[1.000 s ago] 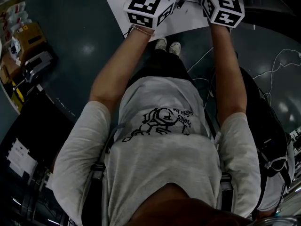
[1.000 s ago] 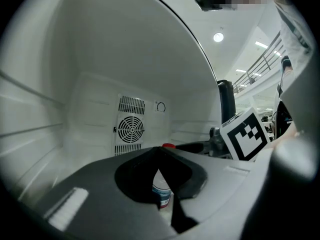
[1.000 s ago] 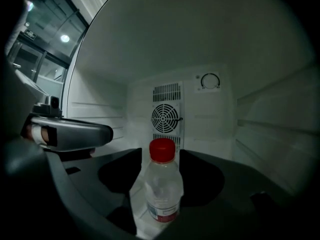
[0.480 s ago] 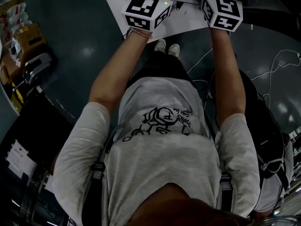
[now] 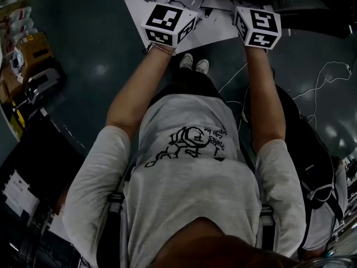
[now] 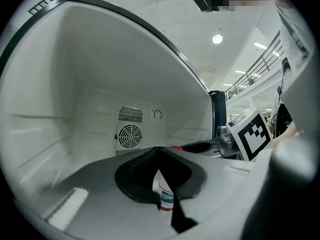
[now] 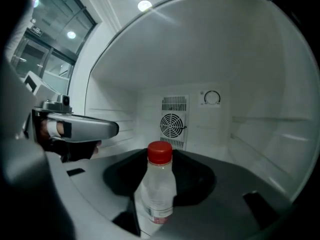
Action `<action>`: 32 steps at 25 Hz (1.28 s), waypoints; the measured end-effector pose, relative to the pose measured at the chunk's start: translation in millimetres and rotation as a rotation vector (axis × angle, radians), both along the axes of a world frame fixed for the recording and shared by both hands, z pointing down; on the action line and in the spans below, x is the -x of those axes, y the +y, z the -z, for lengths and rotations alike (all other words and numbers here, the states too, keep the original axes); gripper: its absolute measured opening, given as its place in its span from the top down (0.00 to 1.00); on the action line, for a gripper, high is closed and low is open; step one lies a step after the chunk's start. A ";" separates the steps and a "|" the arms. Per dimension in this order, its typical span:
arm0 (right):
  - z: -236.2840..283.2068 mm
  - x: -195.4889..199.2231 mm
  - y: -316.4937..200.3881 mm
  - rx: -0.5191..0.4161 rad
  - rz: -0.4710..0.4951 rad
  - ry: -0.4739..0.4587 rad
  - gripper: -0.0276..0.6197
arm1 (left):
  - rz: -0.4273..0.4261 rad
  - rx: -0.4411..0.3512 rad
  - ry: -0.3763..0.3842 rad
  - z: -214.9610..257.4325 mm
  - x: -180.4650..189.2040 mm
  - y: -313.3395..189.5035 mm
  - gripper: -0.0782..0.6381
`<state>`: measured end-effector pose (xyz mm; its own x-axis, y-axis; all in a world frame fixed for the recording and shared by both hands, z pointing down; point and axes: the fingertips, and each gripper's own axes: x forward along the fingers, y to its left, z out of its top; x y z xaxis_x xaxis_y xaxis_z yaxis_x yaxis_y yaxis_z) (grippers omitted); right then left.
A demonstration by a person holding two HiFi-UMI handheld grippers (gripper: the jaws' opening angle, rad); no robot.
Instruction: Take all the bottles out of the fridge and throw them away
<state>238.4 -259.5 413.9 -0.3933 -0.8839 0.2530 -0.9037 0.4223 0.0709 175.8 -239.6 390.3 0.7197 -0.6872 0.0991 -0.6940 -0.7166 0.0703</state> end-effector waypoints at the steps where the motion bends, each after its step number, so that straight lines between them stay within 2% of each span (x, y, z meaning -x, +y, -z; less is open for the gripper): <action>1: 1.7 0.0 3.3 0.001 0.000 0.000 0.71 | 0.002 0.000 0.002 2.0 1.6 1.7 0.88; 10: 26.5 8.8 34.4 0.009 0.043 -0.014 0.71 | 0.000 -0.009 0.022 23.9 12.1 22.2 0.88; 25: 64.6 8.2 77.2 0.008 0.068 -0.017 0.72 | -0.075 -0.015 0.040 57.9 8.6 59.2 0.88; 32: 80.4 7.8 101.0 0.013 0.080 -0.027 0.72 | -0.086 -0.001 0.072 73.8 9.8 80.5 0.88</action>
<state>230.5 -158.5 333.5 -0.4694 -0.8462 0.2523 -0.8685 0.4940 0.0413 166.0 -159.1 316.5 0.7813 -0.6226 0.0446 -0.6230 -0.7735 0.1168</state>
